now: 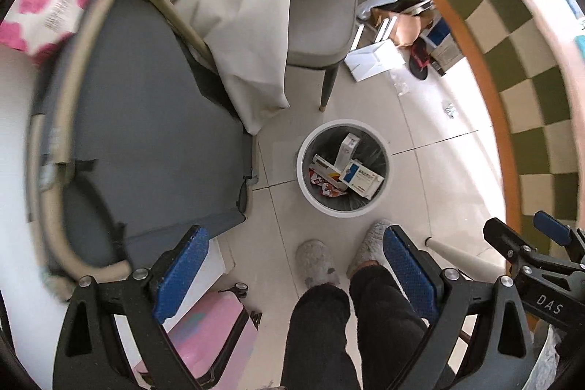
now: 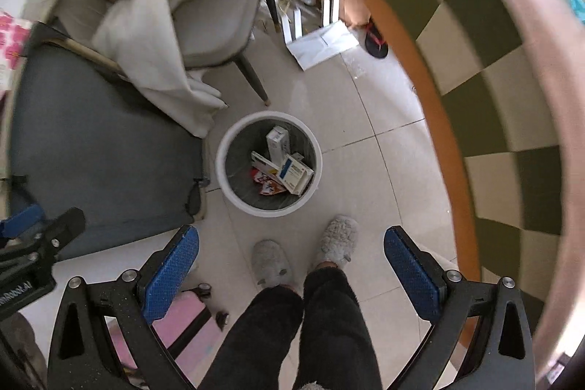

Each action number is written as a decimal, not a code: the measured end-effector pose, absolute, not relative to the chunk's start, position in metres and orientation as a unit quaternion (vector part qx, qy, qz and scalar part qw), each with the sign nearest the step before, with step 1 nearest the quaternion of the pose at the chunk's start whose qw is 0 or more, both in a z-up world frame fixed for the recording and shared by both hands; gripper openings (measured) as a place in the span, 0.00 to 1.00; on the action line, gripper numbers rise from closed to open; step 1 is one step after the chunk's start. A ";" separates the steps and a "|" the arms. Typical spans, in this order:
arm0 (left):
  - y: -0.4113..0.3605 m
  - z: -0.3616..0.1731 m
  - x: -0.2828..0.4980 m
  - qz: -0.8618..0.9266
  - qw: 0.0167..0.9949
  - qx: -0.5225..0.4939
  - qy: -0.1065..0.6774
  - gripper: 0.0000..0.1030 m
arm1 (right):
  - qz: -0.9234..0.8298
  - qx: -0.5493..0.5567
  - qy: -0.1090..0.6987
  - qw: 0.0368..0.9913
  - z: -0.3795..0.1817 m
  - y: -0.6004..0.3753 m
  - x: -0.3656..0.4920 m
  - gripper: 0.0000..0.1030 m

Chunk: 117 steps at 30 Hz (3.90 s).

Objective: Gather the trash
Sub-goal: 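Swing both open tools back from the bin toward the table, then grasp the green-blue rice bag with left tool while right tool grasps blue snack bag, then carry rice bag and blue snack bag to the white bin and release both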

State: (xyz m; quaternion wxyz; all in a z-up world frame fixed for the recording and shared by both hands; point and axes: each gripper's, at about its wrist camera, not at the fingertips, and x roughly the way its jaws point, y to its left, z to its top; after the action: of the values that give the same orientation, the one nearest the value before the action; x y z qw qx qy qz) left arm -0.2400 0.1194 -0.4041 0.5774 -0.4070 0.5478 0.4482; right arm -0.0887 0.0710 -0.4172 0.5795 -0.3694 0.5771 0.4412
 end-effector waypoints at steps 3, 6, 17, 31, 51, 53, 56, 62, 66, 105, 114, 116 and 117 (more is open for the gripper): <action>0.110 -0.367 -0.239 0.453 0.586 -0.394 0.544 0.95 | 0.451 -0.357 0.576 0.580 -0.374 0.062 -0.093 0.99; 0.103 -0.329 -0.237 0.463 0.597 -0.372 0.539 0.95 | 0.463 -0.342 0.575 0.581 -0.335 0.055 -0.097 0.99; 0.116 -0.223 -0.167 0.477 0.664 -0.275 0.506 0.95 | 0.469 -0.222 0.587 0.621 -0.226 0.042 -0.026 0.99; 0.171 -0.207 0.168 0.350 0.753 -0.129 0.542 1.00 | 0.279 -0.084 0.625 0.724 -0.224 0.014 0.318 0.99; 0.197 -0.370 0.529 0.039 0.724 0.008 0.689 0.97 | 0.133 0.023 0.688 0.713 -0.359 -0.008 0.623 0.99; 0.197 -0.377 0.533 0.018 0.721 -0.013 0.693 0.94 | 0.137 0.031 0.693 0.707 -0.369 -0.005 0.627 0.99; 0.194 -0.377 0.534 -0.012 0.722 -0.052 0.690 0.60 | 0.141 0.042 0.700 0.699 -0.383 0.001 0.633 0.91; 0.177 -0.359 0.529 -0.020 0.731 -0.068 0.679 0.30 | 0.132 0.021 0.690 0.711 -0.381 0.015 0.629 0.67; 0.161 -0.341 0.521 -0.006 0.741 -0.060 0.669 0.16 | 0.135 0.009 0.685 0.716 -0.376 0.016 0.623 0.42; 0.176 -0.159 0.143 0.259 0.814 -0.188 0.485 0.09 | 0.310 -0.092 0.539 0.778 -0.191 0.024 0.326 0.13; 0.158 -0.185 -0.020 0.305 0.785 -0.252 0.477 0.09 | 0.375 -0.143 0.545 0.736 -0.205 0.033 0.150 0.12; 0.154 -0.202 -0.050 0.314 0.771 -0.268 0.485 0.09 | 0.385 -0.157 0.559 0.718 -0.224 0.037 0.119 0.12; 0.154 -0.217 -0.067 0.319 0.760 -0.281 0.491 0.09 | 0.388 -0.164 0.567 0.708 -0.234 0.039 0.106 0.12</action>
State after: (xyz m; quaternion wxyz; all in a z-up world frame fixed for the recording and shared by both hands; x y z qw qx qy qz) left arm -0.0673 0.1537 -0.2167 0.7604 -0.2814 0.4905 0.3193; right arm 0.1057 0.0391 -0.2345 0.7078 -0.1639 0.5670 0.3883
